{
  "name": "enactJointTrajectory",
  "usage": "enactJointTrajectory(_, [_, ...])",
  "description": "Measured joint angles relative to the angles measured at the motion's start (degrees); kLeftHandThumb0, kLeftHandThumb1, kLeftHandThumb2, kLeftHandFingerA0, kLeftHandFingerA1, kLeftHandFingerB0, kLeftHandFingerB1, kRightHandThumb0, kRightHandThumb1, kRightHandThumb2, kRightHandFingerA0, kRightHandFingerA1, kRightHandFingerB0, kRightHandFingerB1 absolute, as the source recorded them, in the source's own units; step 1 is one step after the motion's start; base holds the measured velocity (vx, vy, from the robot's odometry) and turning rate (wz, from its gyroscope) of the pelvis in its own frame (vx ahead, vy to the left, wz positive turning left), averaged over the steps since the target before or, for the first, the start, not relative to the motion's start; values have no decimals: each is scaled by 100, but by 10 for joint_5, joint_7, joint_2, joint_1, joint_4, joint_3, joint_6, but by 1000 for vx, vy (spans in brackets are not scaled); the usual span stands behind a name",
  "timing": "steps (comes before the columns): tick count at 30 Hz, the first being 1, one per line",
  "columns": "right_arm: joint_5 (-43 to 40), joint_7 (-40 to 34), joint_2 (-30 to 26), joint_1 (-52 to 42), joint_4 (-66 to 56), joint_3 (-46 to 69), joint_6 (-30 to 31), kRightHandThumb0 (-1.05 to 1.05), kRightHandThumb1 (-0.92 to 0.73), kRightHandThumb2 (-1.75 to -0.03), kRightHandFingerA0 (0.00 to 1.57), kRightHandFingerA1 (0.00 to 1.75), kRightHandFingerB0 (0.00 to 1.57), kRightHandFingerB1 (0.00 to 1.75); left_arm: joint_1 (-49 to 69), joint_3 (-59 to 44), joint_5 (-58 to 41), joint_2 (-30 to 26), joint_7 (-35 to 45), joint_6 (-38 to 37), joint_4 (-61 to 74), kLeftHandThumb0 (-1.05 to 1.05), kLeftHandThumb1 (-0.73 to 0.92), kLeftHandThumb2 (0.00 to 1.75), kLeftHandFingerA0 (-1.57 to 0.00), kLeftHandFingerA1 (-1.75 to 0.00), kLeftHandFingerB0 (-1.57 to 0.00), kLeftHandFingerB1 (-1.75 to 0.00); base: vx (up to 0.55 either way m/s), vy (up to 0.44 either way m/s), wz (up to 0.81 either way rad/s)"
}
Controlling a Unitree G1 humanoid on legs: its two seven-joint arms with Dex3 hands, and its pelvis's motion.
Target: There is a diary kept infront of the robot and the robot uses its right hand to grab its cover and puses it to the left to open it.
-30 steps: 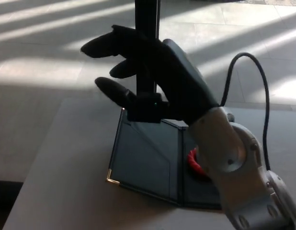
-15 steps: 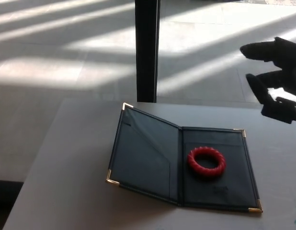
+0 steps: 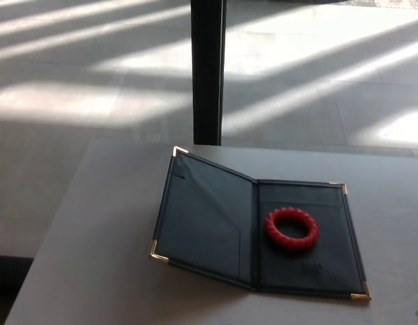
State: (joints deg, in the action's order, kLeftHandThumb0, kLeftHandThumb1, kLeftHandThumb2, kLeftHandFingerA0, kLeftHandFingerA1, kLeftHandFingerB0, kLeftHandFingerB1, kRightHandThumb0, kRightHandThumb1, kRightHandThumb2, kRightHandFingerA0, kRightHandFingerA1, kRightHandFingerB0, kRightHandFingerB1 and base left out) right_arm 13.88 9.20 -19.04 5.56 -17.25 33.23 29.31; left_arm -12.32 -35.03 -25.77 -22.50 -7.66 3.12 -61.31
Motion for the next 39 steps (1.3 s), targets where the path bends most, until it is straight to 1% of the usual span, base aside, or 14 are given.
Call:
enactJointTrajectory(4, [-12,-4,-6,-35,41,63,-19,-87,-71,-63,81,103,75,89,1,-1,0,0,0,0,0,-92,92,95,-57,-101,-48,-87,0,0,0])
enactJointTrajectory(5, [-17,-6,-8,-47,55,87,-25,-90,-55,-105,84,105,75,92,2,-1,0,0,0,0,0,-93,92,94,-61,-103,-49,-88,0,0,0])
enactJointTrajectory(6, [-22,-8,-8,-57,66,108,-31,-87,-70,-62,83,104,74,92,2,-2,0,0,0,0,0,-93,92,95,-59,-103,-48,-88,0,0,0])
enactJointTrajectory(10, [-38,-16,-8,-82,103,171,-51,-90,-74,-62,72,109,73,96,5,-5,0,0,-2,0,-1,-92,92,97,-55,-105,-44,-87,0,0,0])
enactJointTrajectory(11, [-46,-22,-8,-96,124,200,-64,-91,-56,-105,72,110,75,96,6,-8,-1,0,-2,0,-1,-91,92,98,-55,-102,-45,-86,0,0,0])
enactJointTrajectory(12, [-51,-27,-8,-103,137,216,-71,-91,-56,-105,72,110,75,96,8,-10,-1,0,-3,0,-2,-91,92,98,-55,-102,-45,-86,0,0,0])
enactJointTrajectory(13, [-54,-31,-7,-110,150,228,-78,-88,-71,-63,80,128,79,104,9,-11,-1,0,-3,0,-2,-91,92,98,-53,-102,-45,-86,0,0,0])
enactJointTrajectory(26, [-125,-67,15,-102,370,328,-174,-84,-71,-67,87,125,53,116,18,-19,-2,0,-3,0,-4,-91,92,101,-45,-98,-38,-80,0,0,0])
enactJointTrajectory(32, [-170,-77,35,-81,427,356,-213,-85,-71,-67,84,129,60,119,18,-20,-2,0,-3,0,-7,-92,92,98,-47,-98,-40,-82,0,0,0])
enactJointTrajectory(33, [-178,-78,38,-80,431,359,-217,-86,-50,-98,94,118,66,104,18,-20,-2,0,-3,0,-7,-92,92,97,-51,-99,-42,-82,0,0,0])
enactJointTrajectory(35, [-193,-82,43,-78,439,363,-229,-84,-68,-68,90,126,62,112,19,-21,-2,0,-2,0,-9,-92,92,97,-51,-100,-43,-84,0,0,0])
enactJointTrajectory(37, [-206,-85,43,-76,446,364,-239,-87,-68,-66,89,121,66,112,20,-23,-2,0,-3,0,-10,-91,92,99,-50,-99,-42,-83,0,0,0])
enactJointTrajectory(38, [-215,-88,43,-75,451,364,-248,-87,-68,-66,89,122,70,112,21,-25,-3,0,-3,0,-10,-88,88,126,-51,-93,-46,-81,0,0,0])
enactJointTrajectory(39, [-222,-90,43,-76,454,362,-254,-88,-68,-65,89,122,68,111,22,-26,-3,0,-3,0,-11,-93,92,104,-49,-99,-42,-82,0,0,0])
